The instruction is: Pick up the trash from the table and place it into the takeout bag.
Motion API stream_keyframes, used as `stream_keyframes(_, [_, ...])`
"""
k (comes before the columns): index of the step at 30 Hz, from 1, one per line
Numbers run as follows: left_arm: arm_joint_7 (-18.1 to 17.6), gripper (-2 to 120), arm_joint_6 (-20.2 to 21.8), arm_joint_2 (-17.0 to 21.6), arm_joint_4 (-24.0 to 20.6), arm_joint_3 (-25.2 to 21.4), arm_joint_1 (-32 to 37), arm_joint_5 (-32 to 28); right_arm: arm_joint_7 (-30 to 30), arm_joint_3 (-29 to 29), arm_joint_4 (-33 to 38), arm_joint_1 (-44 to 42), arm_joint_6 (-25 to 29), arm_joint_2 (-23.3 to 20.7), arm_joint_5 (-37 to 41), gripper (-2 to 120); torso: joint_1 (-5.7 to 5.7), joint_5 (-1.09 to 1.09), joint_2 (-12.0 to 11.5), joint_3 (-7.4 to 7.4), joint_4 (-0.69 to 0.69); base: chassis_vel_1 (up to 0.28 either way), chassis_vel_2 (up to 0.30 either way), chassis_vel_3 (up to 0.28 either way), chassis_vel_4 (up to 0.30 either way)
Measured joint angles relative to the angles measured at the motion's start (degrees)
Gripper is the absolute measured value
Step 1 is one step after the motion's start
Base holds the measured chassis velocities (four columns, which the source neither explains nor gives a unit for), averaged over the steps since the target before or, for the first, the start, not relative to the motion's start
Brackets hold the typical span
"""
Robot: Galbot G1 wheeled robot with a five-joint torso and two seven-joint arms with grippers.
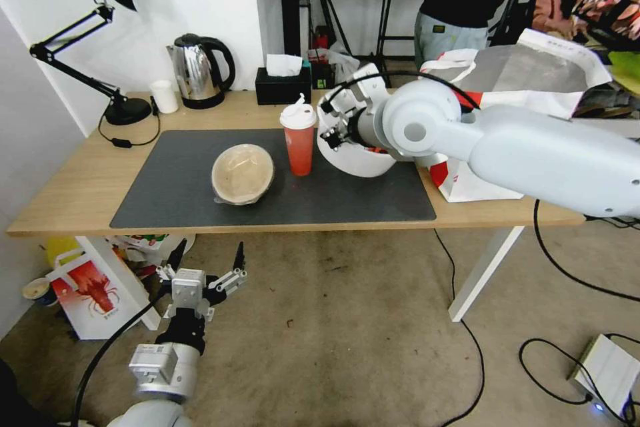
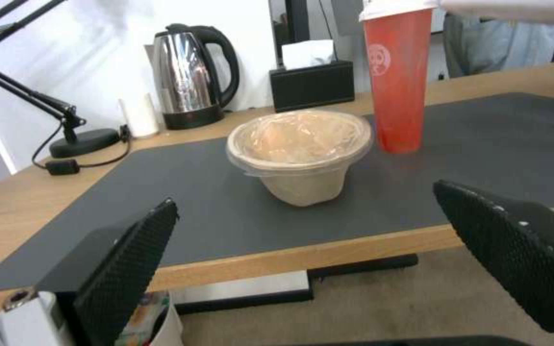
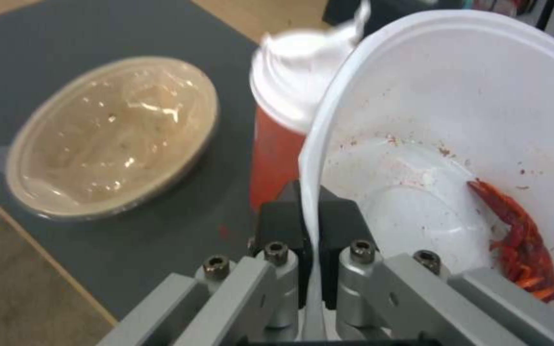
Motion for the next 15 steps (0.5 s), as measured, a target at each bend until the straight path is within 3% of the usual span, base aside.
stream_keyframes(15, [0.0, 100, 0.0, 0.0, -0.01, 0.0, 0.0, 0.0, -5.31, -4.36, -4.66, 15.11, 0.02, 3.79, 1.66, 0, 0.0, 0.0, 0.0, 0.0, 0.0, 0.0, 0.0, 0.0, 0.0])
